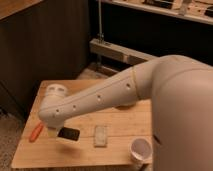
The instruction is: Place the eraser on the white sponge
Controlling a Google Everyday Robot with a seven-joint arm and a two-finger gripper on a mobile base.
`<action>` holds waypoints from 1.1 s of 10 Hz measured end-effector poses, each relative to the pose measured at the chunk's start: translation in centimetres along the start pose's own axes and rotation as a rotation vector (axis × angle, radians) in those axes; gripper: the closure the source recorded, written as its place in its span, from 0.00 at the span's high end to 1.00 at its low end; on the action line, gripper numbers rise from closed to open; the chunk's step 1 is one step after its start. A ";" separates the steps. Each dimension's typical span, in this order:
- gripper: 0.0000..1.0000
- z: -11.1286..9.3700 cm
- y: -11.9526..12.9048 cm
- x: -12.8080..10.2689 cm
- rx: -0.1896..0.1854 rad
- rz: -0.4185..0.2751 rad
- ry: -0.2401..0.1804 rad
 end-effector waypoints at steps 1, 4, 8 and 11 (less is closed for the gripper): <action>0.00 -1.1 -1.3 1.6 0.013 0.024 -0.014; 0.00 -1.6 -5.5 6.3 0.054 0.127 -0.065; 0.00 0.7 -7.2 10.5 0.071 0.253 -0.129; 0.00 1.2 -6.6 13.3 0.064 0.311 -0.151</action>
